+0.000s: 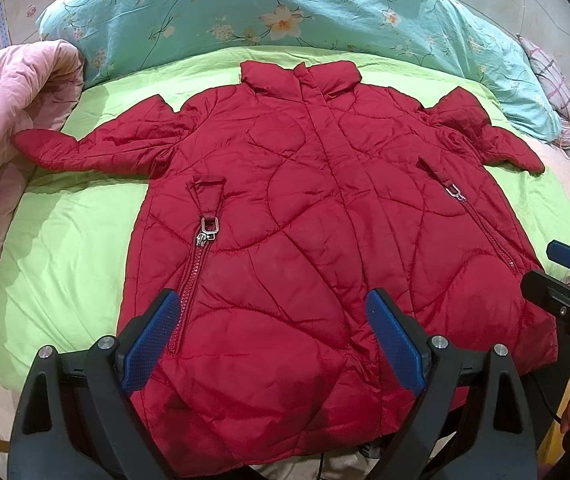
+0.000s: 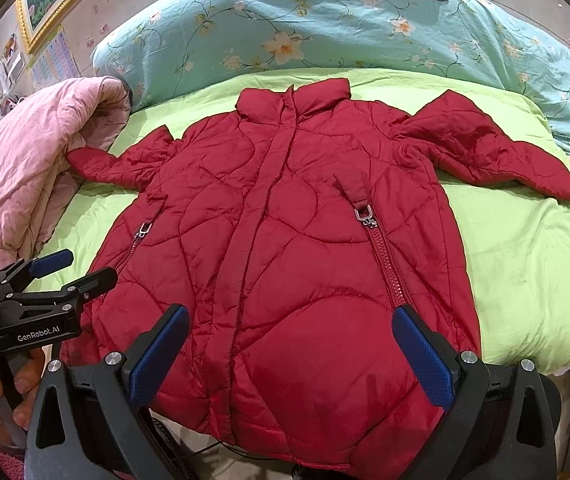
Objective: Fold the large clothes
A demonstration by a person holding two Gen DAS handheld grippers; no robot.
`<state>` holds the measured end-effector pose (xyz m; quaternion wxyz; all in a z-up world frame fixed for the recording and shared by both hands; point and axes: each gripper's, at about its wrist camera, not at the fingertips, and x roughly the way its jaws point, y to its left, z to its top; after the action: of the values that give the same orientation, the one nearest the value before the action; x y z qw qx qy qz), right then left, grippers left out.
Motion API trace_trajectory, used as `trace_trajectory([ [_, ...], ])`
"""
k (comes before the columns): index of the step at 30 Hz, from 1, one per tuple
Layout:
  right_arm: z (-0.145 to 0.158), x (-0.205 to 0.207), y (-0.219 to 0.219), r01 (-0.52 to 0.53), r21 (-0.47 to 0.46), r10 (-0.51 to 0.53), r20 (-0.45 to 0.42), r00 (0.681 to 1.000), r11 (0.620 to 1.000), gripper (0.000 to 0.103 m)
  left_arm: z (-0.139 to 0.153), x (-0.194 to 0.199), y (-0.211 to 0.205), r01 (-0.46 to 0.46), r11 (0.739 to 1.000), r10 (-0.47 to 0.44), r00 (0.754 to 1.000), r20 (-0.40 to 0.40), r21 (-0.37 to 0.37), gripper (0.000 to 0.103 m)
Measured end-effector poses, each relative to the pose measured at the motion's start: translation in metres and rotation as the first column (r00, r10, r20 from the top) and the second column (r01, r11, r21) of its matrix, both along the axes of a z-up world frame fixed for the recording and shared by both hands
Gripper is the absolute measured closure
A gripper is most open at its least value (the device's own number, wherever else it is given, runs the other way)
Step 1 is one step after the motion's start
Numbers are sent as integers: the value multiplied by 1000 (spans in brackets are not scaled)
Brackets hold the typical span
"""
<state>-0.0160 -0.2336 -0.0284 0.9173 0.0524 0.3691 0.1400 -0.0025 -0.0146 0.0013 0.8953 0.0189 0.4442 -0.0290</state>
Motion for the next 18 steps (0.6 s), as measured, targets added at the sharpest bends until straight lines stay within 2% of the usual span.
trace_trajectory([
  [18,0,-1,1,0,0,0,3,1000,1000,2,3,0,-1,1,1000,-1,1000,6,-5,9],
])
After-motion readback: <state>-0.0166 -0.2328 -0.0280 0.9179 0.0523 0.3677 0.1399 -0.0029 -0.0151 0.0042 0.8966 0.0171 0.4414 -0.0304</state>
